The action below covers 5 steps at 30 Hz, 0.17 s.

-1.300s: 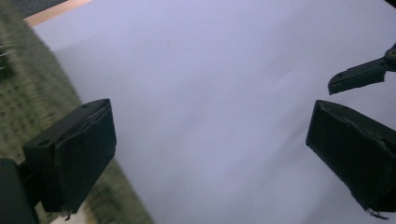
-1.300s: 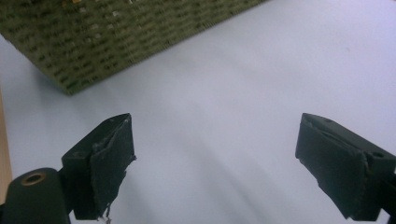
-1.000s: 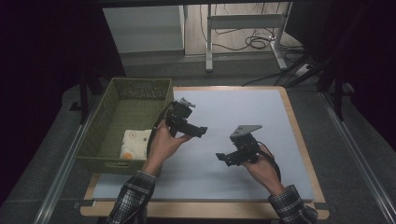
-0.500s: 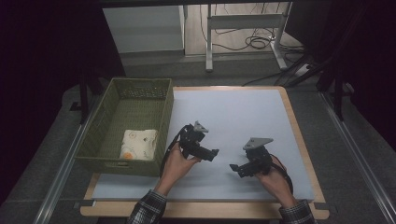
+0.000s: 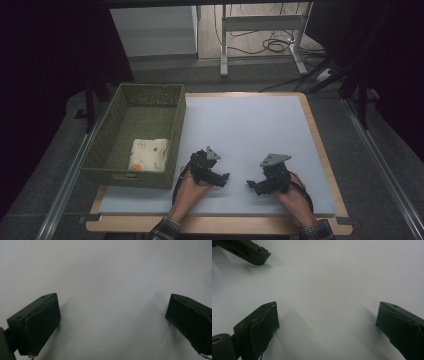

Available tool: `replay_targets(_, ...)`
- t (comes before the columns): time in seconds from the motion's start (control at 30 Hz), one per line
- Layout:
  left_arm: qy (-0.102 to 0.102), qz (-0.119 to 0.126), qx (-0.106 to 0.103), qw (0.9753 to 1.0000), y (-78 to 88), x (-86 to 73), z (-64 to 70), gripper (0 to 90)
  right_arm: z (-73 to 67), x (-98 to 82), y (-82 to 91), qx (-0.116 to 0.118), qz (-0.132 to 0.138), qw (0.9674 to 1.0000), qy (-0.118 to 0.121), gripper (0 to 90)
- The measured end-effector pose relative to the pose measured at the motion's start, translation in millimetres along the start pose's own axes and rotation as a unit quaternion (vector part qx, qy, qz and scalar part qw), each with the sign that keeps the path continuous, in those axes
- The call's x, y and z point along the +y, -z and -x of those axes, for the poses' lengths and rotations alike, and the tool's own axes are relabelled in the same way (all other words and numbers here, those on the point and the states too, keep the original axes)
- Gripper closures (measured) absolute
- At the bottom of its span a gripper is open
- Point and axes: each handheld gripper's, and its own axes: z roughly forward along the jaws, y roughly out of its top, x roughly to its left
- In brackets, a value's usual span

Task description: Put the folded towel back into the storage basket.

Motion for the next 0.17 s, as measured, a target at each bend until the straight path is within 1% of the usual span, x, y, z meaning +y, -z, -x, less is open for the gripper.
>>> replay_targets(0.1,-0.003,0.001,0.002,1.0000,-0.2,-0.3,0.3,0.0,-0.2,-0.3,-0.1,0.000,0.000,1.0000,-0.002,4.4)
replay_targets(0.13,0.000,0.001,0.001,1.0000,-0.2,-0.6,0.5,0.0,-0.1,-0.2,-0.2,0.000,0.000,1.0000,-0.002,4.4)
replay_targets(0.17,-0.003,0.002,0.002,1.0000,-0.3,-0.5,0.5,0.0,0.0,-0.2,-0.2,0.000,0.000,1.0000,0.000,4.4)
